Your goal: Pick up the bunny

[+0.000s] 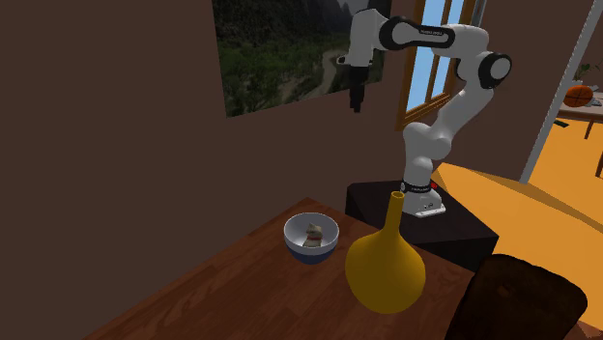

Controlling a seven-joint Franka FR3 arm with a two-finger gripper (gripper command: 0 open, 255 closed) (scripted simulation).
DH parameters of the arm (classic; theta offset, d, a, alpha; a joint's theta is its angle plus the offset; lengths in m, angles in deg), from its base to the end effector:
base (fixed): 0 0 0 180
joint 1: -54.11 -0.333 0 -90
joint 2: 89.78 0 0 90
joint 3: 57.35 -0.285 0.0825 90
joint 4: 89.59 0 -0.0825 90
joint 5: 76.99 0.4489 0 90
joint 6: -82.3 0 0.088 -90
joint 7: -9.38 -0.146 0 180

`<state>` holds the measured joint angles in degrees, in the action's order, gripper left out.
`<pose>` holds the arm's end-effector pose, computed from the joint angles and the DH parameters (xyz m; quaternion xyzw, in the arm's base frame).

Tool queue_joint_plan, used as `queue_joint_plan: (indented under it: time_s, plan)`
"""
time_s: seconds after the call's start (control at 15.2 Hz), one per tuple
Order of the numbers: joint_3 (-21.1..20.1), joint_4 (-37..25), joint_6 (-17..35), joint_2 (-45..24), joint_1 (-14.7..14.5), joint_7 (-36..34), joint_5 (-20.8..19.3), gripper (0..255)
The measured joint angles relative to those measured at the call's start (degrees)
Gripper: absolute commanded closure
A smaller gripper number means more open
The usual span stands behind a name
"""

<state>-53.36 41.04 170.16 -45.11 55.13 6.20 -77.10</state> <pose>0.3917 -0.0380 0.5638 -0.9977 0.0618 -0.0161 0.0234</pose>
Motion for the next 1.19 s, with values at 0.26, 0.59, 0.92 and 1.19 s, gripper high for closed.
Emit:
queue_joint_plan:
  time_s: [0.26,0.59,0.92,1.19]
  plan:
    - [-1.5,0.9,3.3,-1.8,-1.2,-0.5,0.9,0]
    - [-5.1,2.9,10.9,-6.1,-3.8,-1.7,2.8,0]
    - [-8.9,2.0,18.1,-12.6,-6.3,-2.9,4.0,0]
    - [-11.8,1.5,24.5,-18.3,-7.9,-3.7,4.3,0]
